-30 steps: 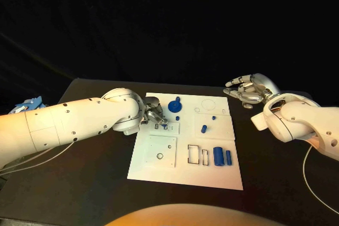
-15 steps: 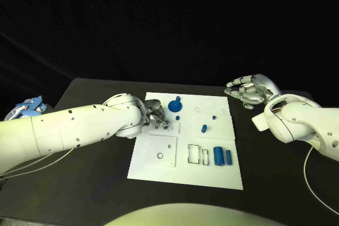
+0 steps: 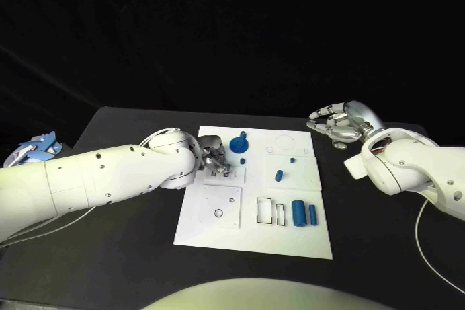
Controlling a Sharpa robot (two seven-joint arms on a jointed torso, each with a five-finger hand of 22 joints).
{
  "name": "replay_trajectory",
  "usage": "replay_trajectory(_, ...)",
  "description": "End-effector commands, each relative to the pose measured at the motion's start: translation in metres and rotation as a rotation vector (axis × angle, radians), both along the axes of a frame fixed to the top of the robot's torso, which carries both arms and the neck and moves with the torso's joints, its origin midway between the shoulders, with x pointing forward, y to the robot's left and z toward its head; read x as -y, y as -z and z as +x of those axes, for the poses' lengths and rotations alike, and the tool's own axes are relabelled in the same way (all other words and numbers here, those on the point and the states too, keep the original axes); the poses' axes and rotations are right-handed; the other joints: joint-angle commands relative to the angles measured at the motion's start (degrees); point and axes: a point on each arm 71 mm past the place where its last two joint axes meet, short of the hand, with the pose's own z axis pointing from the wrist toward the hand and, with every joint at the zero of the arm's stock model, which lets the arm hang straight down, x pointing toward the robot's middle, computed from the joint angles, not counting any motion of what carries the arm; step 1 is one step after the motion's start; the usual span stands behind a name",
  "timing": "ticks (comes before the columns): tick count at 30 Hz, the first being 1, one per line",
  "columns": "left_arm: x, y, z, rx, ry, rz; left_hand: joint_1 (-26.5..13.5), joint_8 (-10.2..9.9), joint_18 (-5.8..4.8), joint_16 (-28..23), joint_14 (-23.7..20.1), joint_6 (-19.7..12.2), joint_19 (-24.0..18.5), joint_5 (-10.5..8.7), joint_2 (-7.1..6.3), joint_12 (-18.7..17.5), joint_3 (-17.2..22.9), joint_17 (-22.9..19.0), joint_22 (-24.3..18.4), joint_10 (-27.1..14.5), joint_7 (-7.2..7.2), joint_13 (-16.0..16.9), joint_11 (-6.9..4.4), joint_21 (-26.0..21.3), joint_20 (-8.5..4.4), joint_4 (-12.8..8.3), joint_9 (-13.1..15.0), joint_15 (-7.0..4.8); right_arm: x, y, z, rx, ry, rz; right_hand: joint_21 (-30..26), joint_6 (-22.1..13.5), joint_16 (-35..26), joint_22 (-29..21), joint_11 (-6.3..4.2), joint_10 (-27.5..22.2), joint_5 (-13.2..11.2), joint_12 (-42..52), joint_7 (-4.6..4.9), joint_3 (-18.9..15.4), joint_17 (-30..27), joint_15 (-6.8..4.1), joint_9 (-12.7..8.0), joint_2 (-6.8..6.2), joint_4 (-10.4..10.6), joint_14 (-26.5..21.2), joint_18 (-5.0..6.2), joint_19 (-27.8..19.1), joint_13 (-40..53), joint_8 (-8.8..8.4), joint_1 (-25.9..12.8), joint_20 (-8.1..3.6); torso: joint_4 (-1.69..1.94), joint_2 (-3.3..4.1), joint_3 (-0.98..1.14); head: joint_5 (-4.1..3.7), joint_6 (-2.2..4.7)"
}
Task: Assemble the parts on the task board
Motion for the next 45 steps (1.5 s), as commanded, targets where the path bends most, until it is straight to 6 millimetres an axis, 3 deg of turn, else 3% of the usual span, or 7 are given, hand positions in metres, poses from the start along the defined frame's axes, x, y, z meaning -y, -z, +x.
replay_trajectory(1, 0.0003, 0.0018, -0.0012, -0.011, 0.023, 0.033, 0.15, 0.16, -0.41, 0.32, 5.24, 0.29, 0.38, 0.23, 0.00, 0.39, 12.81, 12.17, 0.03, 0.35, -0.56, 0.05, -0.14, 0.33, 0.19, -13.05, 0.05, -0.31, -0.0008, -0.0005, -0.0004, 0.010, -0.010, -0.003, -0.30, 0.21, -0.28, -0.03, -0.11, -0.17, 0.21, -0.12, -0.15, 0.02, 8.75, -0.43, -0.05, 0.07, 0.29, 4.37, 1.01, -0.22, -0.08, 0.20, -0.27, -0.04, -0.01, 0.03, -0.03, -0.04, -0.14)
replay_trajectory(45, -0.0033, 0.0115, -0.0022, -0.207, -0.007, 0.023, -0.62, 0.24, -0.48, 0.33, 5.24, 0.81, 0.51, 0.17, -0.10, 0.19, 13.12, 12.15, 0.15, 0.75, -0.77, -0.26, -0.31, 0.46, 0.14, -12.67, 0.00, -0.49, -0.0008, -0.0003, 0.0001, 0.013, -0.005, -0.002, -0.42, 0.19, -0.30, -0.09, -0.14, -0.18, 0.39, -0.11, -0.18, -0.01, 8.74, -0.46, -0.13, 0.05, 0.48, 4.37, 1.03, -0.22, -0.13, 0.34, -0.36, -0.06, -0.02, 0.00, 0.03, -0.22, -0.66)
